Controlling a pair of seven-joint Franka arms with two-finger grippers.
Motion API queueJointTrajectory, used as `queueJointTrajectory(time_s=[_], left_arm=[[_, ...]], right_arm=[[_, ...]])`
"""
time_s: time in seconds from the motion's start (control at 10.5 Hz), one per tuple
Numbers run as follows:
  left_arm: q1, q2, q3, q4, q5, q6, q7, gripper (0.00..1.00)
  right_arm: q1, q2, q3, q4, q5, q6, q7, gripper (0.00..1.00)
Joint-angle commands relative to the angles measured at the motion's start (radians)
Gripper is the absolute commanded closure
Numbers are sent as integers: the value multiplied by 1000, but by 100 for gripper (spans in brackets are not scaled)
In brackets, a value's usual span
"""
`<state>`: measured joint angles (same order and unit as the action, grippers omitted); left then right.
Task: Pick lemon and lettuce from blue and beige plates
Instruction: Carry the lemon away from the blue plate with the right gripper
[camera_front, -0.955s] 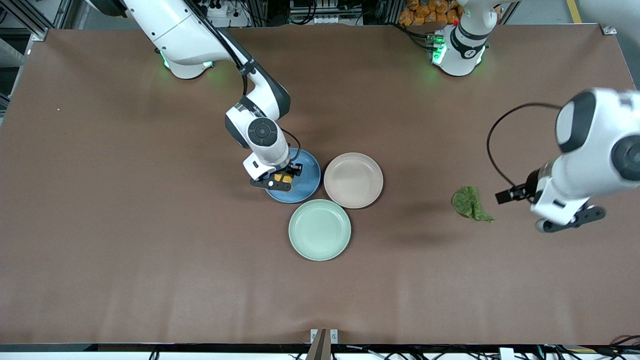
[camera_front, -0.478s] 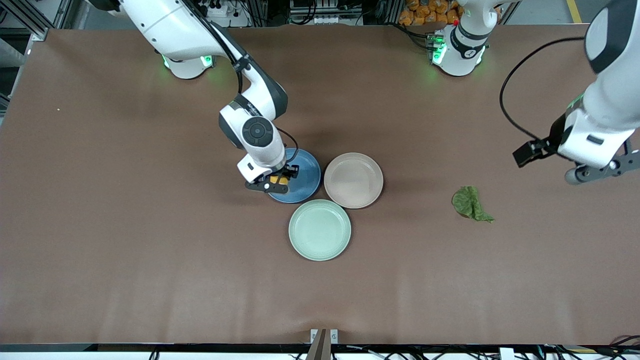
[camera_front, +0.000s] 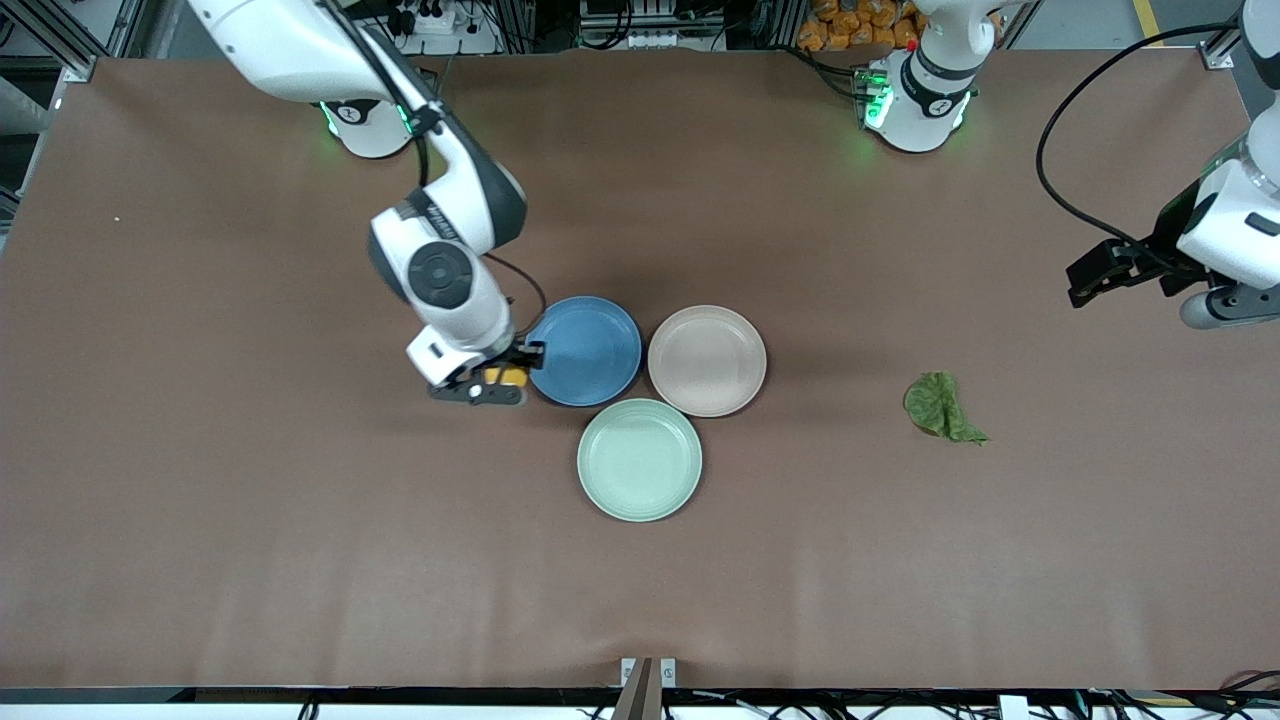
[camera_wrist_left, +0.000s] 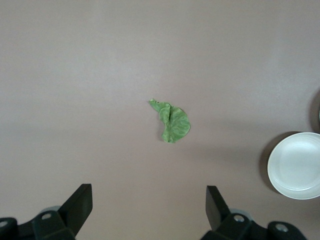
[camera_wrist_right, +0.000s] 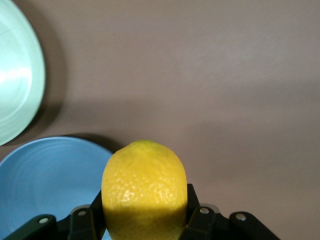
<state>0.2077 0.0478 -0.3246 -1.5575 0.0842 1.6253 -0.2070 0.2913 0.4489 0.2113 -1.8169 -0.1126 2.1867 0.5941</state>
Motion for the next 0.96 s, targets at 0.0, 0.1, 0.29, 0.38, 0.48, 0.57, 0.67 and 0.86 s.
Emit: queueJointTrajectory(time_s=[0.0, 0.1, 0.29, 0.38, 0.48, 0.57, 0.67, 0.86], left_arm=[[4, -51, 6, -29, -23, -21, 38, 0], [-2, -68, 21, -33, -24, -31, 75, 0], [-5, -83, 64, -35, -81, -38, 116, 0], [-14, -88, 81, -35, -87, -41, 123, 0], [-31, -94, 99, -41, -87, -44, 123, 0], [-30, -95, 98, -41, -89, -44, 123, 0], [-21, -97, 88, -39, -105, -44, 123, 0], [-19, -98, 88, -36, -113, -44, 121, 0]], right_arm=[[-79, -50, -7, -27, 4, -51, -146, 72], [-112, -61, -29, -28, 4, -79, -219, 72], [-141, -79, -88, -35, 4, -108, -354, 73], [-146, -82, -136, -53, 4, -101, -428, 73], [-150, -82, -174, -55, 4, -99, -500, 73], [-158, -82, -202, -58, 4, -101, -548, 72], [-167, -82, -225, -73, 4, -93, -588, 73], [-187, -78, -260, -126, 5, -8, -652, 73]])
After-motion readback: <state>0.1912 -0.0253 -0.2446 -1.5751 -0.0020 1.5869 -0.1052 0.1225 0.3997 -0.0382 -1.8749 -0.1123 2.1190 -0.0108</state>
